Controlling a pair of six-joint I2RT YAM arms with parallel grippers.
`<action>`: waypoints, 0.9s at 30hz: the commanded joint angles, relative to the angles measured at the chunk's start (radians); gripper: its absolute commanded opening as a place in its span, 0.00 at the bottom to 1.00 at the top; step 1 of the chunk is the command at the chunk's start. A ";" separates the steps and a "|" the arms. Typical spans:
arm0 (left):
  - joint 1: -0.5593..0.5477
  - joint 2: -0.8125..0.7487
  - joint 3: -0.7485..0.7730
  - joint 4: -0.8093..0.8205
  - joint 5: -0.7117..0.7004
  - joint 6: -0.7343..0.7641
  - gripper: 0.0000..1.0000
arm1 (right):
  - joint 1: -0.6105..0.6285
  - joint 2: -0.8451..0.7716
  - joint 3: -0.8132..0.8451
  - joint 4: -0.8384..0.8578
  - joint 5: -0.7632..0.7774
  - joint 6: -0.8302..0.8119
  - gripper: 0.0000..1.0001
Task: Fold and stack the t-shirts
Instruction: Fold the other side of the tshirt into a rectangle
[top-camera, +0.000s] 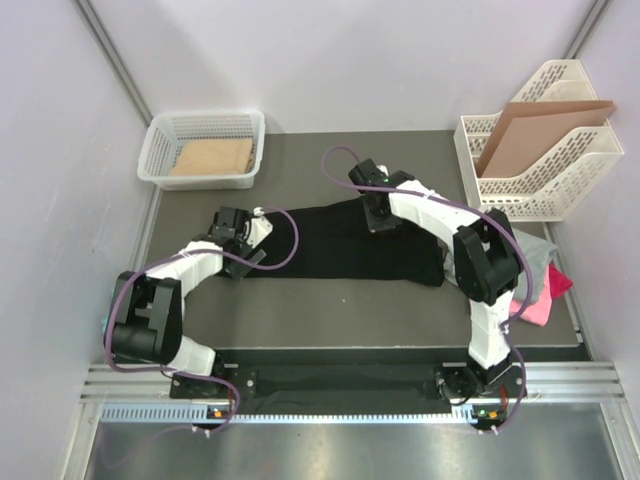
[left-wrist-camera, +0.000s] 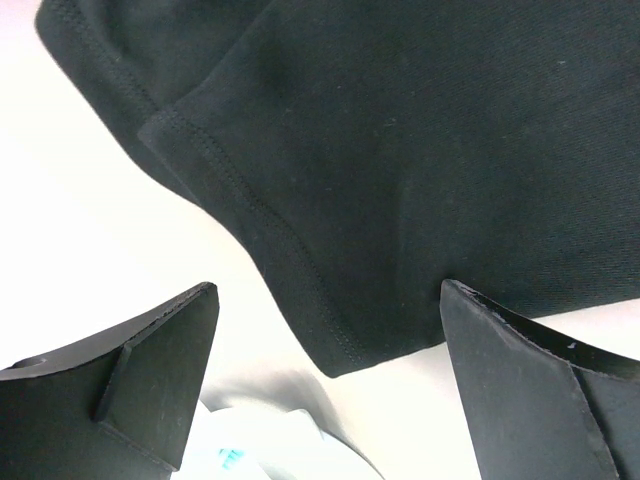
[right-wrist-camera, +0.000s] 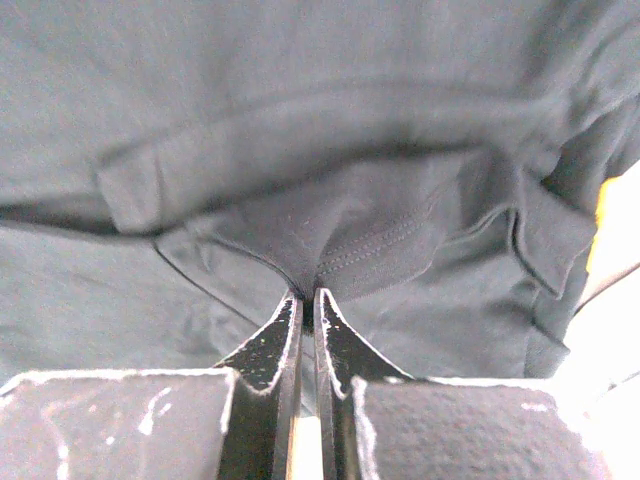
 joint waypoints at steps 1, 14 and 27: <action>0.051 0.058 -0.091 -0.006 -0.064 0.047 0.97 | 0.013 0.040 0.100 -0.033 0.045 -0.024 0.00; 0.068 -0.008 -0.101 -0.059 -0.051 0.061 0.97 | -0.046 0.294 0.440 -0.098 0.086 -0.081 0.55; 0.077 -0.031 -0.118 -0.046 -0.051 0.067 0.98 | -0.116 0.067 0.312 -0.110 0.321 0.014 0.83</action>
